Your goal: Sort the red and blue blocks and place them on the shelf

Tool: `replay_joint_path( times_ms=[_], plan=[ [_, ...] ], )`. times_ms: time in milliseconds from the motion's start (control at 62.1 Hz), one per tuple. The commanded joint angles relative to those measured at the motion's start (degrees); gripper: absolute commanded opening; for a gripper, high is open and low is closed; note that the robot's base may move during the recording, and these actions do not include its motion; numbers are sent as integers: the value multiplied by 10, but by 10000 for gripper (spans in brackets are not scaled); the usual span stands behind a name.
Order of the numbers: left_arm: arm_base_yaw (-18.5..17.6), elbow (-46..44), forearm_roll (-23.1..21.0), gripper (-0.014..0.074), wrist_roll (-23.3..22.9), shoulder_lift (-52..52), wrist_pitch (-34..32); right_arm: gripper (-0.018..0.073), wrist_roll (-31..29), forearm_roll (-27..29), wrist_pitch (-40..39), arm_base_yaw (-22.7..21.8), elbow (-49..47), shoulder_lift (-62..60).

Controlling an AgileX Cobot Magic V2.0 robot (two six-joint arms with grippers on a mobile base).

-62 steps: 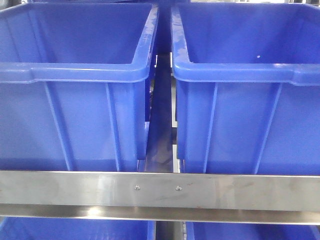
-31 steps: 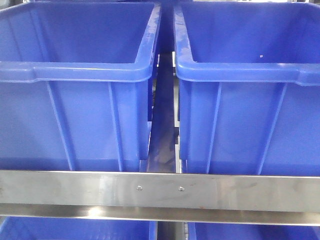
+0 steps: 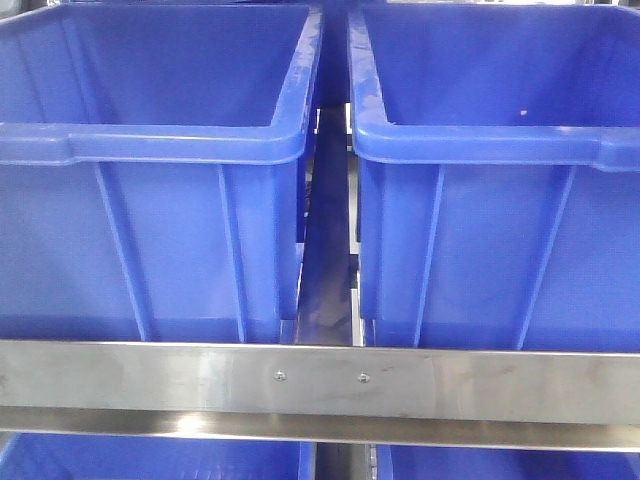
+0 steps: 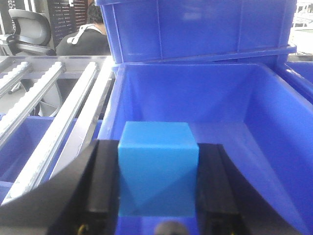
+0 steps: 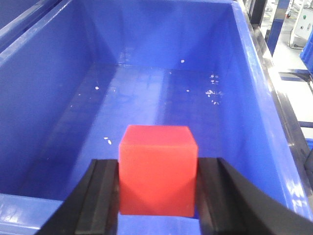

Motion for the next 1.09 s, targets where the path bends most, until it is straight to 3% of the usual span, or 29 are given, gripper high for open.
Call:
replay_joint_path(
  times_ms=[0, 274, 547, 805, 982, 1078],
  plan=[
    [-1, -16, 0, 125, -2, 4, -53, 57, -6, 2, -63, -4, -15, 2],
    [-1, -16, 0, 125, -2, 4, -53, 57, -6, 2, -64, -4, -15, 2],
    [-1, -16, 0, 125, -2, 6, -53, 57, -6, 1, -150, -4, -18, 4],
    [-1, -42, 0, 125, -2, 89, -72, 57, -6, 1, -146, 2, -51, 76],
    [-2, -81, 0, 125, -2, 172, -76, 57, -6, 1, -157, 33, -101, 176],
    [-22, -95, 0, 125, -3, 214, -102, 57, -6, 1, -181, 54, -113, 220]
  ],
)
